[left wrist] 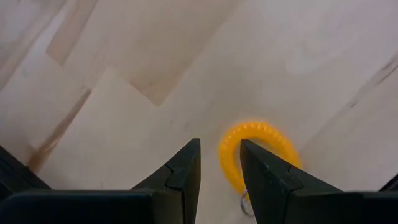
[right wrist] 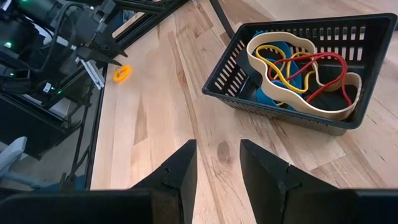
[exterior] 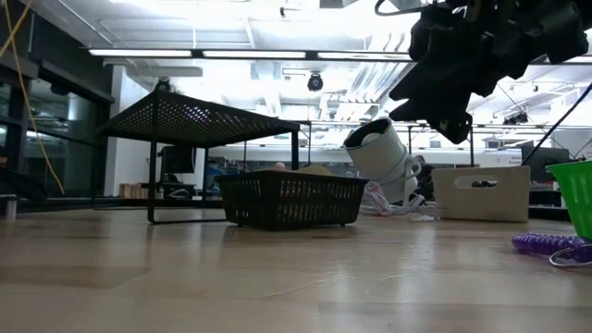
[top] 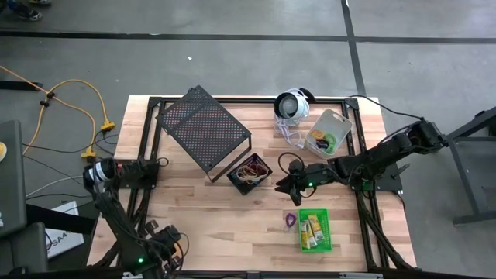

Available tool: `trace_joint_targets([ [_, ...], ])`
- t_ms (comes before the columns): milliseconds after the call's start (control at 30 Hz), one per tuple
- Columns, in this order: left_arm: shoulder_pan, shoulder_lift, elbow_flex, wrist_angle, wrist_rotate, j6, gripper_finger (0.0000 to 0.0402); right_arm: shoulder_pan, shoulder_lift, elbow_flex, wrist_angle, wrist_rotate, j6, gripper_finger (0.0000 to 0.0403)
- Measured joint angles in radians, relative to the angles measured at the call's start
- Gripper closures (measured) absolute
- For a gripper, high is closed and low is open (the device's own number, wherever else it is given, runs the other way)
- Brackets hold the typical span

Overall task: Pick & Place Office Desk Supplies
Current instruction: Put the orange spring keychain into the white bin

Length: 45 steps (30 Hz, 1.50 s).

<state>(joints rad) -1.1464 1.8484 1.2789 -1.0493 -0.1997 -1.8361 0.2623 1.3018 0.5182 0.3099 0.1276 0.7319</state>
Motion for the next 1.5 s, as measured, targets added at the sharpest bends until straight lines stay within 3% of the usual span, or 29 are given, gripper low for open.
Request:
trace_joint_targets([
  [400,-0.055,0.016,0.0,0.036,-0.011,-0.042,0.0296,0.0,0.0,0.0,0.0,0.0,0.0,0.0294],
  [1167,-0.054,0.064,0.0,0.057,-0.011,-0.042,0.0297,0.0,0.0,0.0,0.0,0.0,0.0,0.0294],
  [1500,-0.053,0.063,0.001,0.056,-0.011,-0.047,0.0365,0.0,0.0,0.0,0.0,0.0,0.0,0.0294],
])
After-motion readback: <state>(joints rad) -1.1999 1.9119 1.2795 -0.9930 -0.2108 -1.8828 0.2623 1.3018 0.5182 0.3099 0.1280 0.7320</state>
